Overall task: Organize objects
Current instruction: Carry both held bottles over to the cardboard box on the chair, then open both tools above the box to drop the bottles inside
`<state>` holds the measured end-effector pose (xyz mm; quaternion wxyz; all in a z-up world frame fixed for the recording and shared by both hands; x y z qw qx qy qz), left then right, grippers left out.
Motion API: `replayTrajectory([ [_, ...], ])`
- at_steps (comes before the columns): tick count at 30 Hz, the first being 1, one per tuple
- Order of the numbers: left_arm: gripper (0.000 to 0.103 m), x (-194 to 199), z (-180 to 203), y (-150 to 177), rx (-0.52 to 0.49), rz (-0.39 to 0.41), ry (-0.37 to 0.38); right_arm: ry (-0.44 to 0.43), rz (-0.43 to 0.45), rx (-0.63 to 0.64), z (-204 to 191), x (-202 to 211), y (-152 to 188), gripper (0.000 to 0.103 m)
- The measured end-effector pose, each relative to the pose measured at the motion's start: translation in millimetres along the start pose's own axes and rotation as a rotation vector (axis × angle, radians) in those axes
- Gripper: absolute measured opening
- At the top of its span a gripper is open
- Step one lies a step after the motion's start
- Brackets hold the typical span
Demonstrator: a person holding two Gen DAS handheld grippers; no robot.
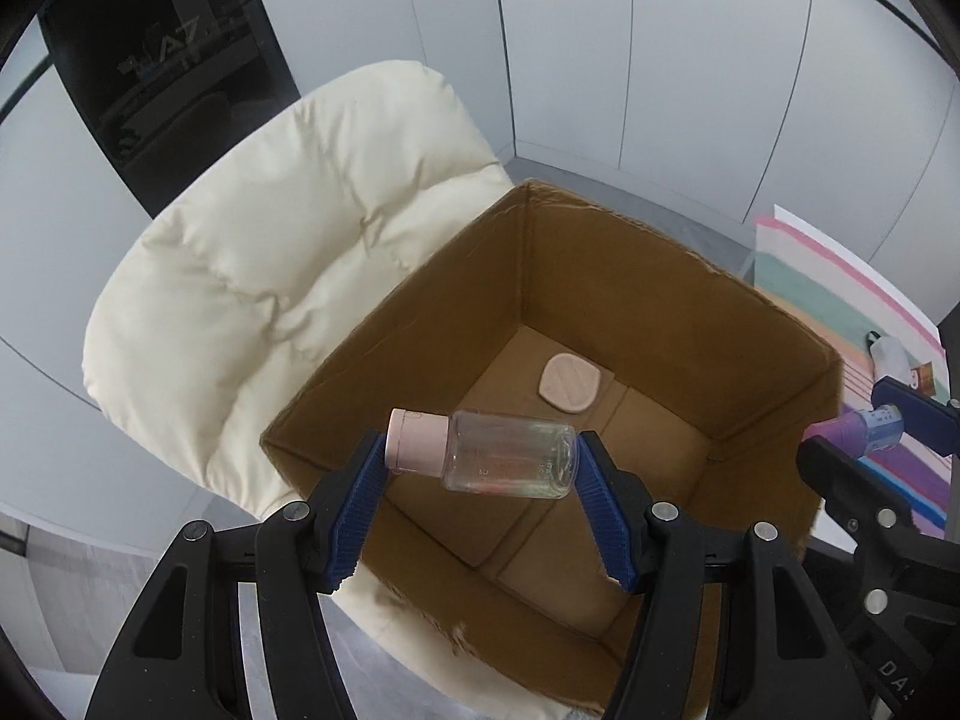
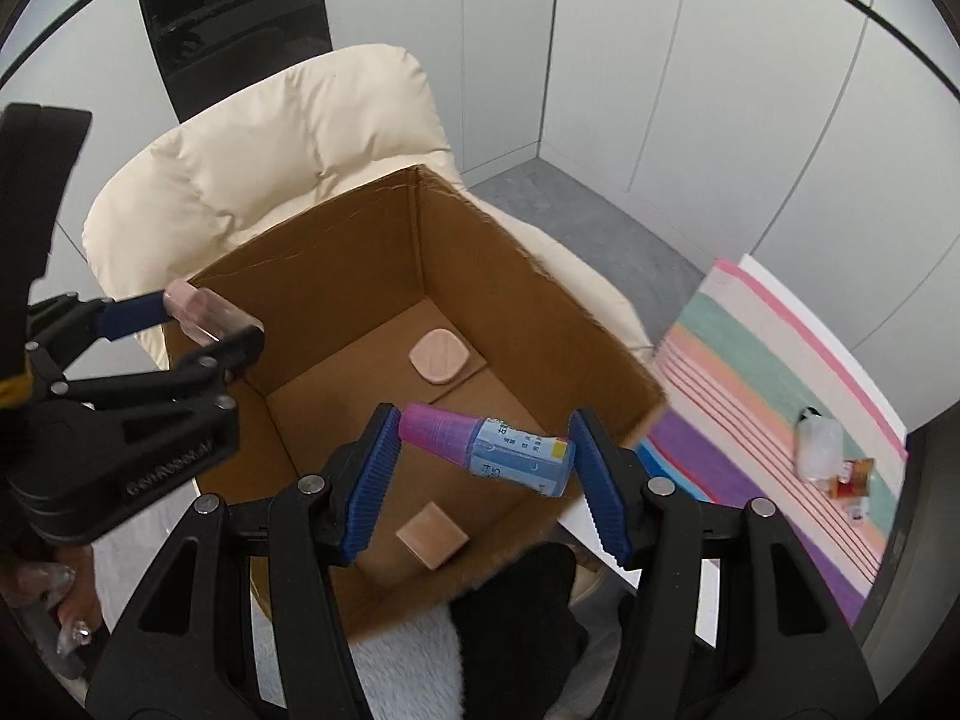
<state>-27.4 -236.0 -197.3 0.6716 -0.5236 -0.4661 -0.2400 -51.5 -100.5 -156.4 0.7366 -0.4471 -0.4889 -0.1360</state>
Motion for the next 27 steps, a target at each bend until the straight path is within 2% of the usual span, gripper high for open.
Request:
replayTrajectory([
  [2,0.065,-4.0,-4.4,-4.1,0.002,0.016,0.015,0.009,-0.008,0.009,-5.7,-11.2,-4.3,0.061],
  [4,0.074,-8.0,-4.4,-7.4,-0.024,0.016,0.008,0.005,-0.003,0.01,-9.3,-18.0,-6.6,0.061],
  [5,0.083,-10.6,-3.7,-8.6,-0.045,0.012,-0.007,-0.006,-0.003,0.012,-11.4,-20.5,-7.5,0.069],
  [6,0.089,-13.0,-4.1,-8.9,-0.06,0.01,-0.034,-0.012,-0.009,0.02,-14.1,-22.6,-7.7,0.087],
  [7,0.09,-13.9,-5.0,-8.7,-0.061,0.005,-0.043,-0.003,-0.015,0.027,-15.6,-25.2,-8.0,0.091],
  [8,0.09,-15.0,-5.9,-7.9,-0.05,-0.007,-0.017,0.028,-0.011,0.026,-14.6,-26.3,-7.6,0.095],
  [13,0.09,-17.6,-5.2,-1.7,-0.023,-0.045,0.076,0.003,-0.032,-0.034,-4.4,-32.6,-5.9,0.095],
  [21,0.09,-21.6,3.6,2.3,-0.03,-0.08,0.121,0.01,-0.05,-0.098,14.1,-35.8,-1.2,0.095],
  [27,0.09,-11.0,4.4,4.8,-0.01,-0.056,0.159,0.018,-0.034,-0.125,27.6,-22.9,0.0,0.095],
])
Point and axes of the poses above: each gripper's, at about its wrist camera, not at the fingertips, and x roughly against the way its jaws point, z to its right, y to its underside, the point moved 3 cm from there along -x, roughly the way its jaws point, and after that the axes turned 8 degrees about y, right-handed, at the moved point
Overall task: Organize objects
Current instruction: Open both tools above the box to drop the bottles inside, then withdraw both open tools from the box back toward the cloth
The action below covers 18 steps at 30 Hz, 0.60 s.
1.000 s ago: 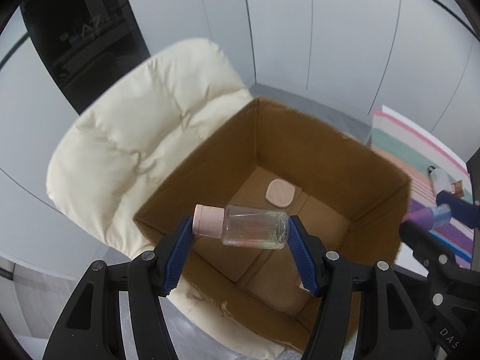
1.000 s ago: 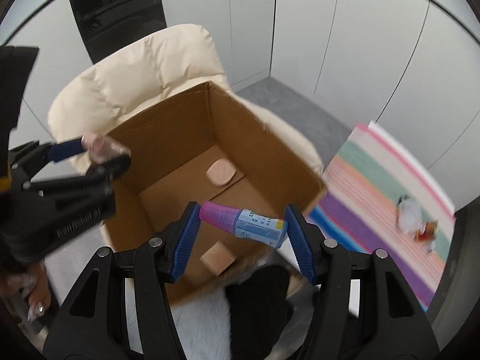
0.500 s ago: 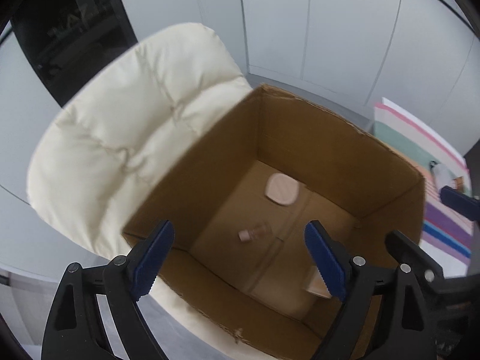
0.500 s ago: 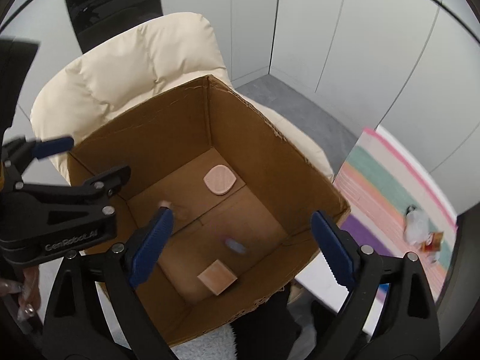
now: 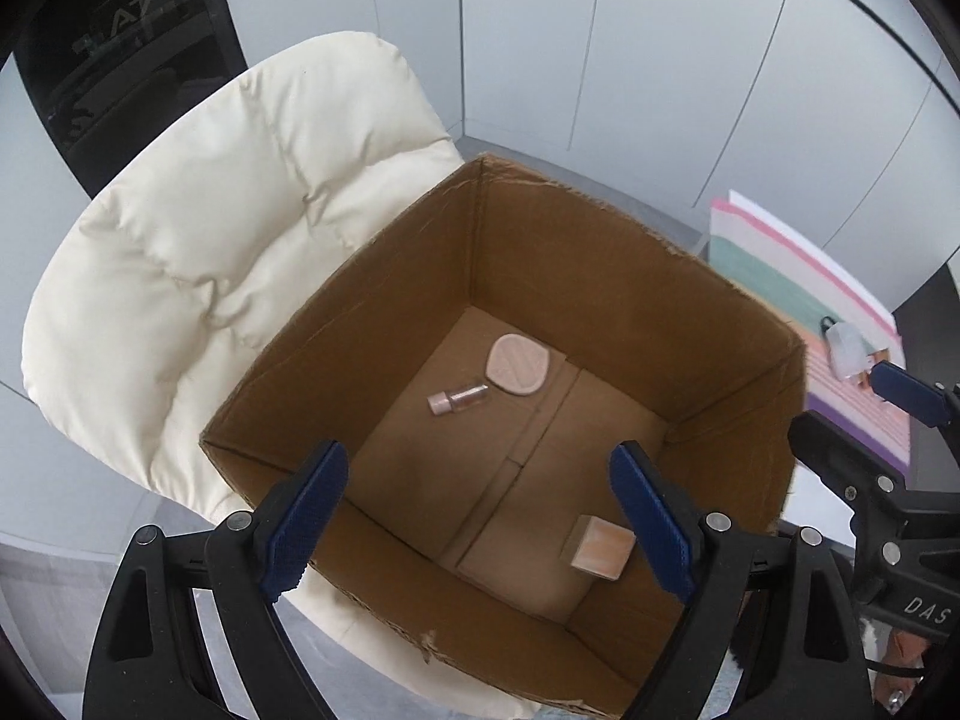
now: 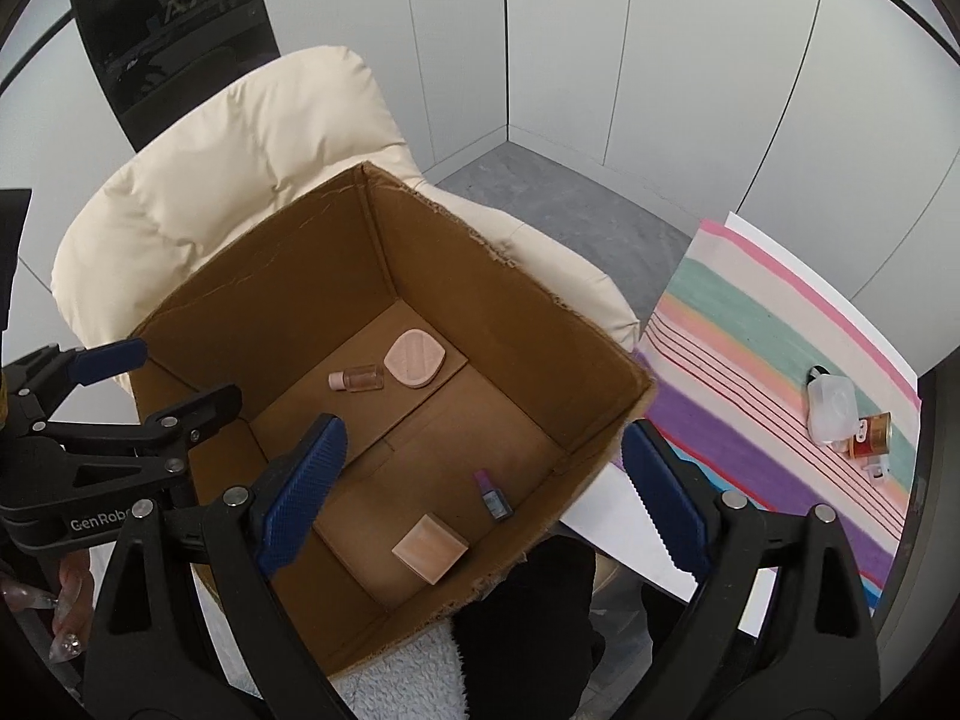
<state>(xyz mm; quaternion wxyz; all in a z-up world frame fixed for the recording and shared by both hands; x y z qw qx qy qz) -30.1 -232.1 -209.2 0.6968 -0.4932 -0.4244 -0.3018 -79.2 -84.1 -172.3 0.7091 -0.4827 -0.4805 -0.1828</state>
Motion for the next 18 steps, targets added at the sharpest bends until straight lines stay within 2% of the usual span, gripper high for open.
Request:
replayTrajectory([
  [8,0.09,19.0,22.2,15.7,-0.032,0.001,0.036,0.007,0.015,-0.022,14.7,25.5,8.5,0.095],
  [18,0.09,50.6,42.9,47.7,-0.084,0.044,0.032,0.018,0.026,-0.039,27.1,61.8,34.7,0.095],
])
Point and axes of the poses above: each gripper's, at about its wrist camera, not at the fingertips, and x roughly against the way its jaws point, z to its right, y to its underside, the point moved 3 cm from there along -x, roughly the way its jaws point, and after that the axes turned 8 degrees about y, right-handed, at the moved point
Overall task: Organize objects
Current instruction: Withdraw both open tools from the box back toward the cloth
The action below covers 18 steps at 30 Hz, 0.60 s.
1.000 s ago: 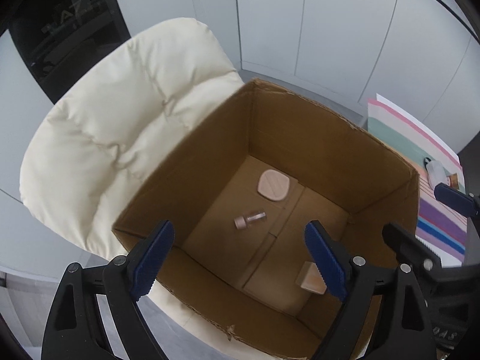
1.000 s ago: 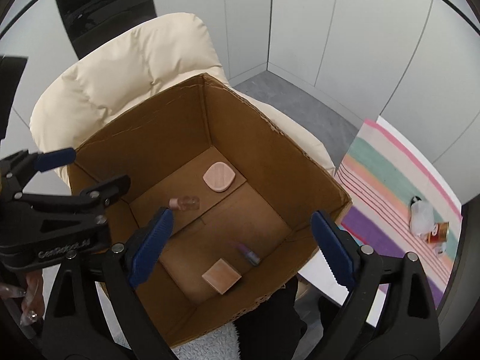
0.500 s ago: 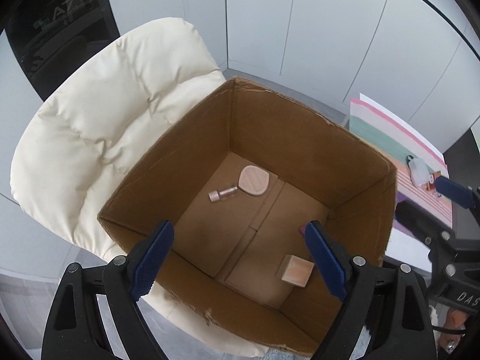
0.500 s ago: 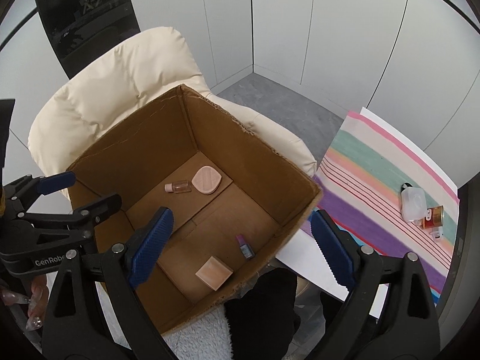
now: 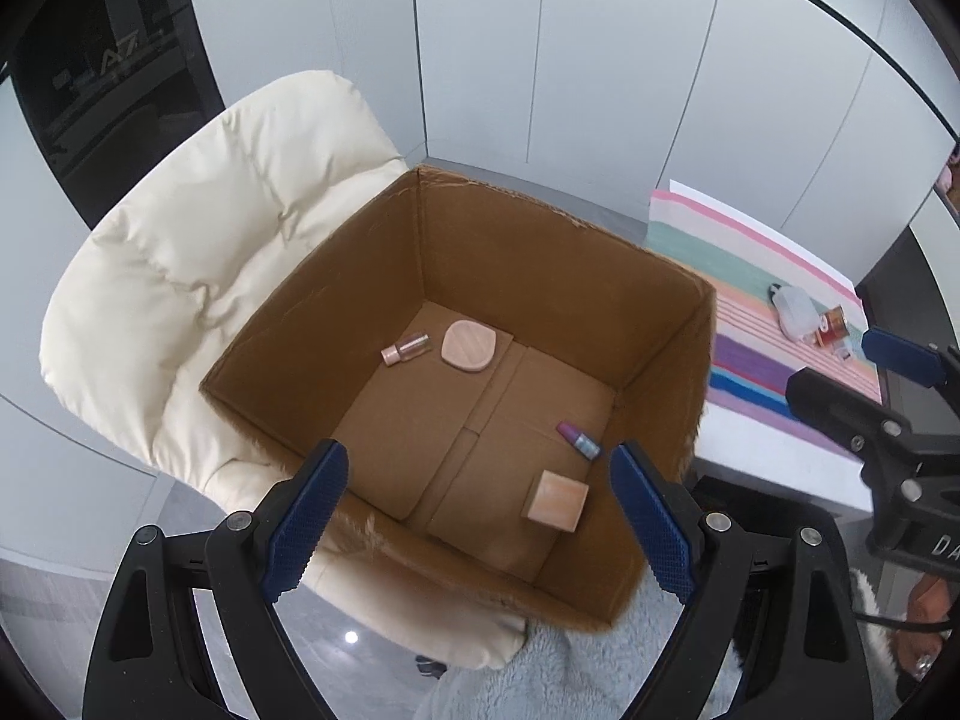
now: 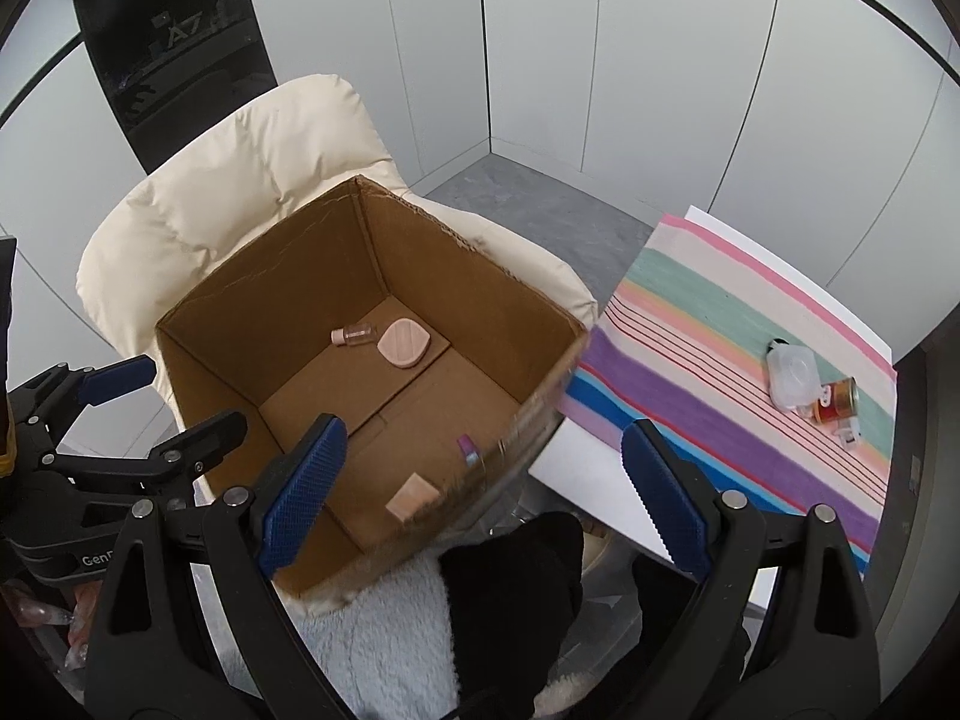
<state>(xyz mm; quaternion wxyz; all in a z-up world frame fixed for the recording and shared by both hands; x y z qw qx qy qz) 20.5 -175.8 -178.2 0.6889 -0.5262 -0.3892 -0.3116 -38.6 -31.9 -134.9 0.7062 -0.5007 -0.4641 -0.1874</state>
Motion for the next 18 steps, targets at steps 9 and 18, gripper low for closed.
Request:
replayTrajectory([
  [9,0.09,23.4,-4.0,34.8,0.031,-0.016,0.033,0.005,-0.007,0.012,3.8,31.9,41.8,0.095],
  [18,0.09,40.2,1.6,37.5,0.003,0.061,-0.037,-0.023,-0.027,0.025,0.0,44.0,72.7,0.095],
])
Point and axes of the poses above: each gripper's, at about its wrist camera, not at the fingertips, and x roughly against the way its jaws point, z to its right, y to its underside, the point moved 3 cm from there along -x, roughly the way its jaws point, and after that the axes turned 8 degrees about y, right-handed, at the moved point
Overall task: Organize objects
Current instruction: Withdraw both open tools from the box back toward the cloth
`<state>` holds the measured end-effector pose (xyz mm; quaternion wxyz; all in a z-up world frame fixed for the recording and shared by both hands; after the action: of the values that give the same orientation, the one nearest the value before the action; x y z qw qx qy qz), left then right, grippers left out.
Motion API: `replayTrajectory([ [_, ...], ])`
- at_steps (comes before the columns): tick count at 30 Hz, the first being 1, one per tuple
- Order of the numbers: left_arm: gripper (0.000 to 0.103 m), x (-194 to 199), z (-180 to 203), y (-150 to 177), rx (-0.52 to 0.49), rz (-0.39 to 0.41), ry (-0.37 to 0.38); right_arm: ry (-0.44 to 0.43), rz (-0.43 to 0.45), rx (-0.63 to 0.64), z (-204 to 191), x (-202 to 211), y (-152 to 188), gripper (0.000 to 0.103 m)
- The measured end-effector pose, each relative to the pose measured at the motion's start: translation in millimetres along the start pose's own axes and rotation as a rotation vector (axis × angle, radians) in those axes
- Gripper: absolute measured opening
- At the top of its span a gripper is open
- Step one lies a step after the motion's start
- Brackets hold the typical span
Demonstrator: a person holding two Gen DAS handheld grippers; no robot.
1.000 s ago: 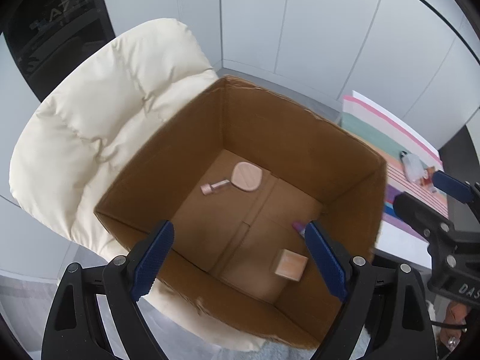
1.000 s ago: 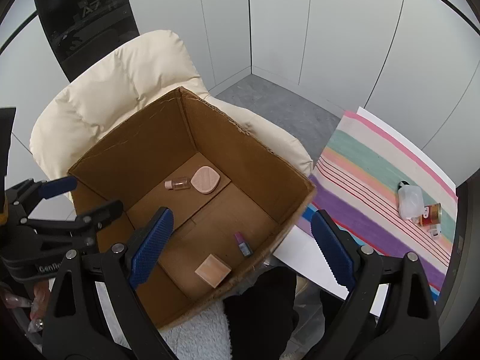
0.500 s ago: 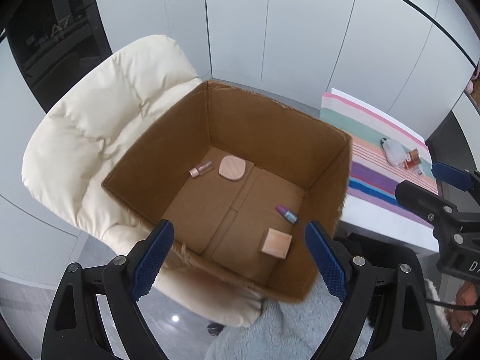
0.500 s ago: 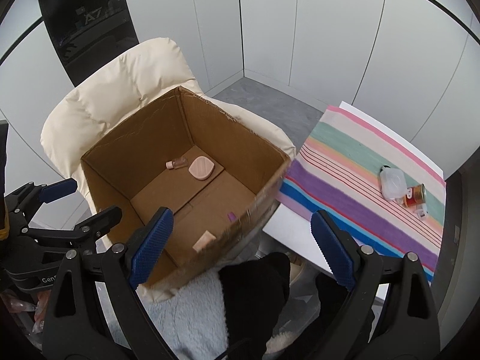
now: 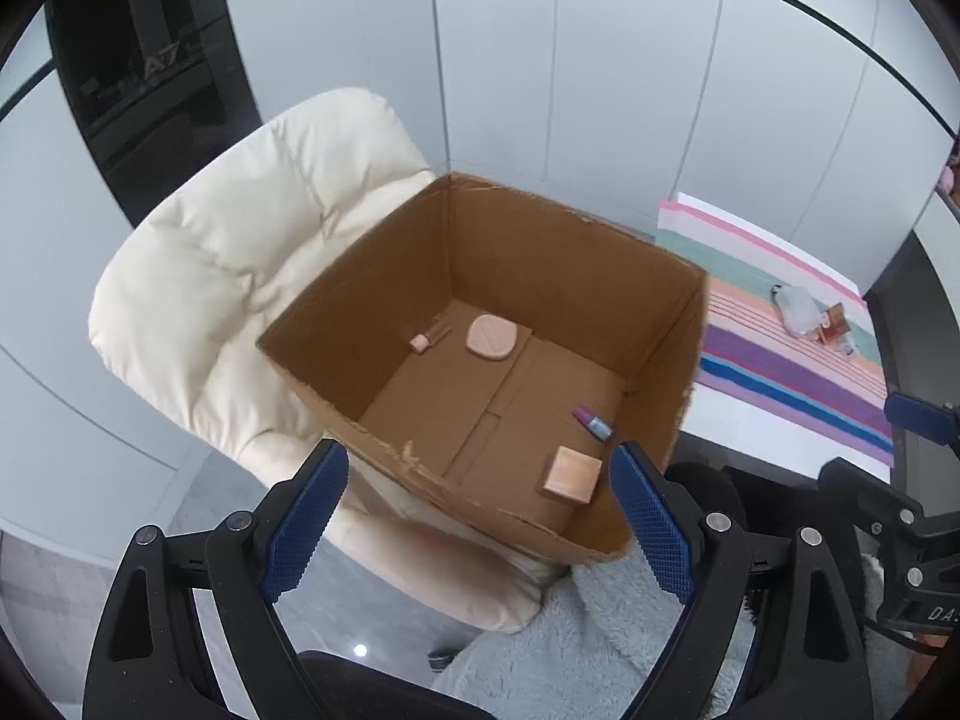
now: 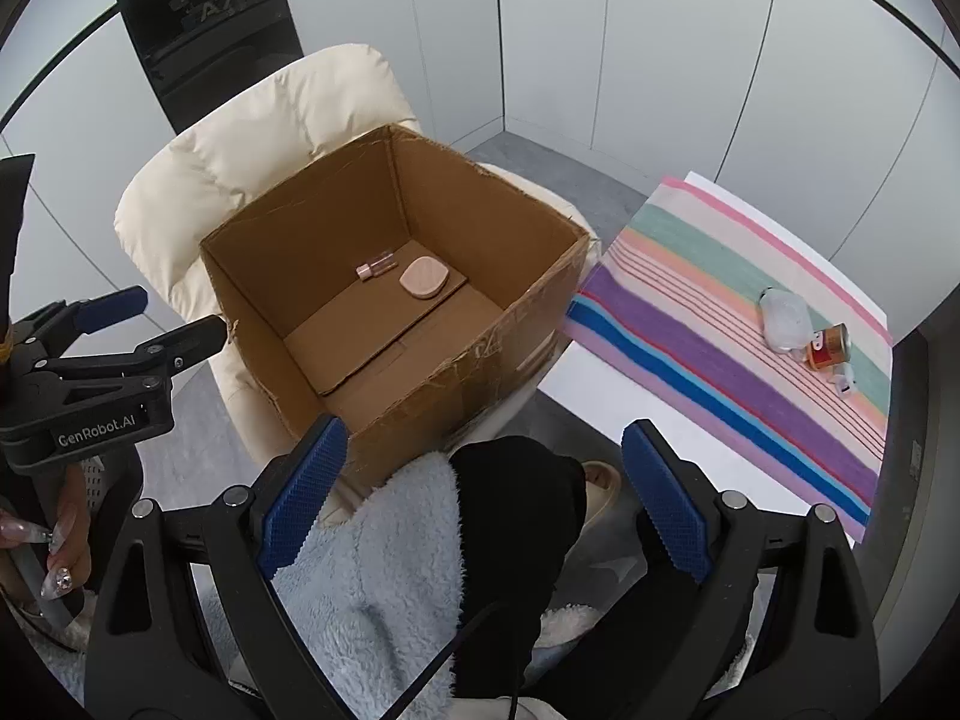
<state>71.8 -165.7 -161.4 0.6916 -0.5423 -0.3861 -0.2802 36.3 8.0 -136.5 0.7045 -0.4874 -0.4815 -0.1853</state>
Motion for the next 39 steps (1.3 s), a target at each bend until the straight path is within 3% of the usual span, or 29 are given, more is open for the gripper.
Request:
replayTrajectory([
  [12,0.09,-8.0,24.8,-0.3,-0.06,0.009,0.024,0.011,0.014,-0.066,26.8,8.7,4.5,0.095],
  [20,0.09,-21.9,59.9,-13.2,-0.114,-0.01,0.091,0.054,0.007,-0.156,65.9,11.6,14.5,0.095],
  [32,0.09,-44.0,177.4,-23.5,-0.315,-0.041,0.233,0.211,0.023,-0.375,174.6,41.7,50.8,0.095],
  [39,0.09,-58.3,239.8,-20.3,-0.342,-0.106,0.328,0.289,0.002,-0.503,236.8,52.1,86.9,0.095],
])
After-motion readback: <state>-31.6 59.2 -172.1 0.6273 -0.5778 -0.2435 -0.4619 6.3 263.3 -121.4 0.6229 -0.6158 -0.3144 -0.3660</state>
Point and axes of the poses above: each gripper's, at about its wrist camera, not at the fingertips, and x roughly against the way its jaws point, z to its right, y to its underside, the point moved 3 cm from there along -x, roughly the way its jaws point, and after that the axes turned 8 degrees about y, right-handed, at the moved point
